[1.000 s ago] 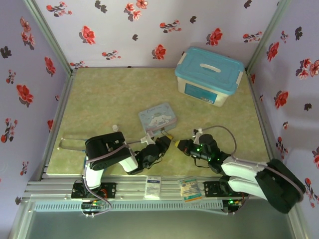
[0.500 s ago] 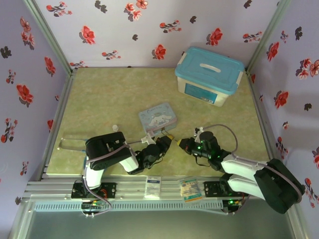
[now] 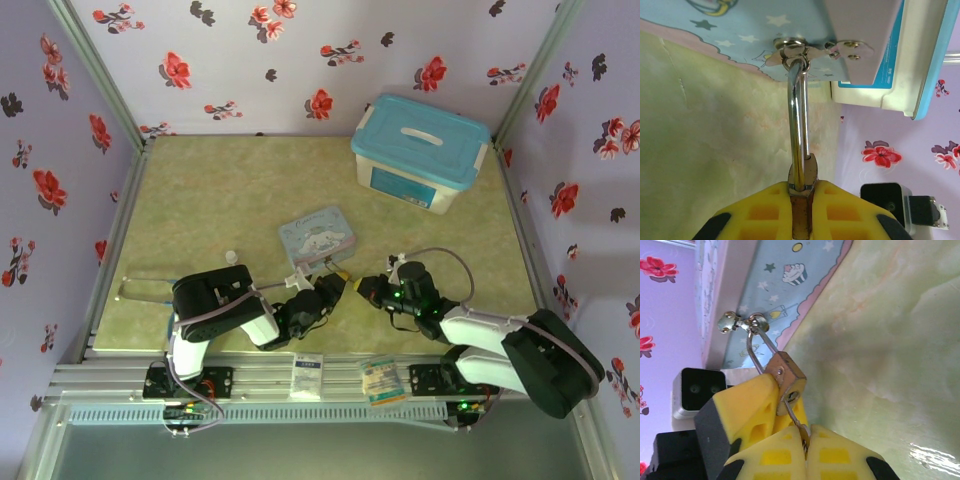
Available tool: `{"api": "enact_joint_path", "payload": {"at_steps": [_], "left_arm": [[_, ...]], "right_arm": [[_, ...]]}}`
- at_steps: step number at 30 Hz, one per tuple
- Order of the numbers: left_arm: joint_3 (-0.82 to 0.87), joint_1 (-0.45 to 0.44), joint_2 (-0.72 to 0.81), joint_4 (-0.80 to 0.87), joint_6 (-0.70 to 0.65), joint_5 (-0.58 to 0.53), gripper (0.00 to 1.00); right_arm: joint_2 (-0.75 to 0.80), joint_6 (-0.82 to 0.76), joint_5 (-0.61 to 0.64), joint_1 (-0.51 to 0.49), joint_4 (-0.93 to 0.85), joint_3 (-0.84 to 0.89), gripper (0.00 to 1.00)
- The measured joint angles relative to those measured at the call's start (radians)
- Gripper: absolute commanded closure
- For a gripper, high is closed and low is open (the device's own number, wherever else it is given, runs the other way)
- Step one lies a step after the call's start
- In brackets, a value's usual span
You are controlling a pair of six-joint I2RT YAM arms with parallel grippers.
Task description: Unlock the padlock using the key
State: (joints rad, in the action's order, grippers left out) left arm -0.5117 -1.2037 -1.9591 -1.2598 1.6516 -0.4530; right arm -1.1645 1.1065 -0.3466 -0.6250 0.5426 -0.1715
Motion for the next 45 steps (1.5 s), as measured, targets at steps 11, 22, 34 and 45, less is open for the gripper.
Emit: {"api": "enact_joint_path", "payload": {"at_steps": [11, 22, 34, 45], "left_arm": [[-0.006, -0.009, 0.000, 0.005, 0.010, -0.001, 1.00], [-0.016, -0.009, 0.000, 0.007, 0.012, -0.003, 1.00], [-0.017, -0.002, 0.000, 0.012, 0.011, -0.003, 1.00], [-0.019, 0.004, 0.006, 0.011, 0.011, 0.008, 1.00]], "right_arm": [[-0.010, 0.001, -0.001, 0.006, 0.013, -0.006, 1.00], [0.033, 0.001, -0.001, 0.006, 0.007, 0.004, 1.00], [0.033, 0.000, -0.001, 0.006, 0.013, 0.019, 1.00], [0.023, 0.001, -0.001, 0.006, 0.012, 0.026, 1.00]]}}
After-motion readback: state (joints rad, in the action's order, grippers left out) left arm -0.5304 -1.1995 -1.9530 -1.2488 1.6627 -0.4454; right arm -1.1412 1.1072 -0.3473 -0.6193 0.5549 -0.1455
